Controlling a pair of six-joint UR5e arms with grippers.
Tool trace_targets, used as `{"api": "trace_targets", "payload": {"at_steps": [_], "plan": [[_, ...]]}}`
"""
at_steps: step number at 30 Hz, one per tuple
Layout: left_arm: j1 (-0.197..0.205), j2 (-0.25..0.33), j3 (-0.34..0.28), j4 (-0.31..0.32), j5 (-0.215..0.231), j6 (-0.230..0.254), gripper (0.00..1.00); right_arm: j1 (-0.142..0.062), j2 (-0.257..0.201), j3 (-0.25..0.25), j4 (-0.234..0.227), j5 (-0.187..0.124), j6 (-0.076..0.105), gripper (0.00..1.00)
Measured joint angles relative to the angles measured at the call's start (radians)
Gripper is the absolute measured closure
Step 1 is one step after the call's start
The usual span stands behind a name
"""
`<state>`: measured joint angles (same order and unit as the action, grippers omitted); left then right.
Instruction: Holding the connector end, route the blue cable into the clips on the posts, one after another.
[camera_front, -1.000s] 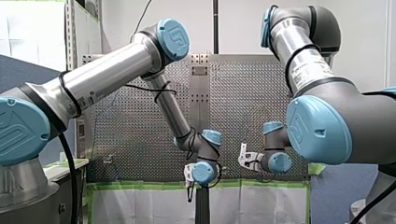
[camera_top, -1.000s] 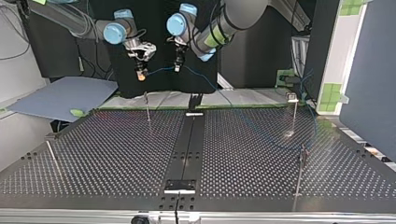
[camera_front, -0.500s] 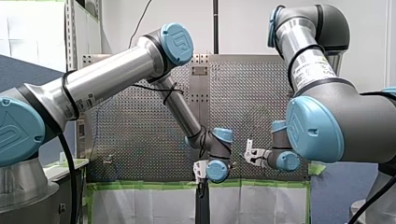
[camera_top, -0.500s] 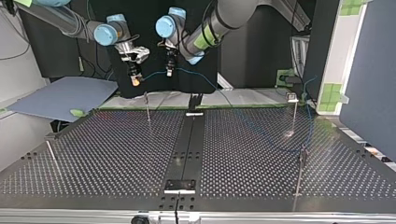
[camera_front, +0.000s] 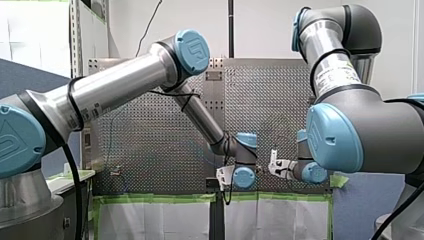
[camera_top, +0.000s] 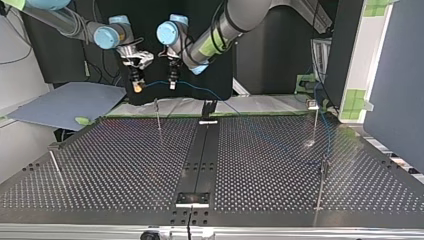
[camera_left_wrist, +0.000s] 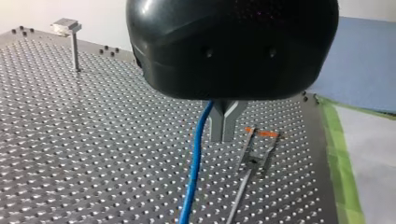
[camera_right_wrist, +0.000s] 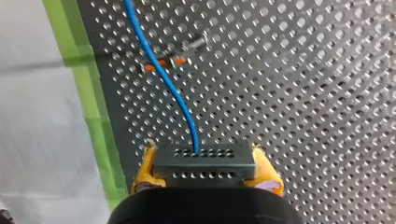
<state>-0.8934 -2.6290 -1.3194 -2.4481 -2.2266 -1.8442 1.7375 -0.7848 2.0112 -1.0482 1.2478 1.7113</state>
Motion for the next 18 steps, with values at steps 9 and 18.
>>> {"api": "trace_targets", "payload": {"at_steps": [9,18], "plan": [[0.017,-0.079,0.082,0.004,0.001,-0.022,1.00,-0.029,0.038,-0.013,-0.025,-0.002,-0.008,1.00],[0.040,-0.120,0.166,0.049,0.004,-0.022,1.00,-0.055,0.069,-0.045,-0.020,-0.021,0.000,1.00]]}}
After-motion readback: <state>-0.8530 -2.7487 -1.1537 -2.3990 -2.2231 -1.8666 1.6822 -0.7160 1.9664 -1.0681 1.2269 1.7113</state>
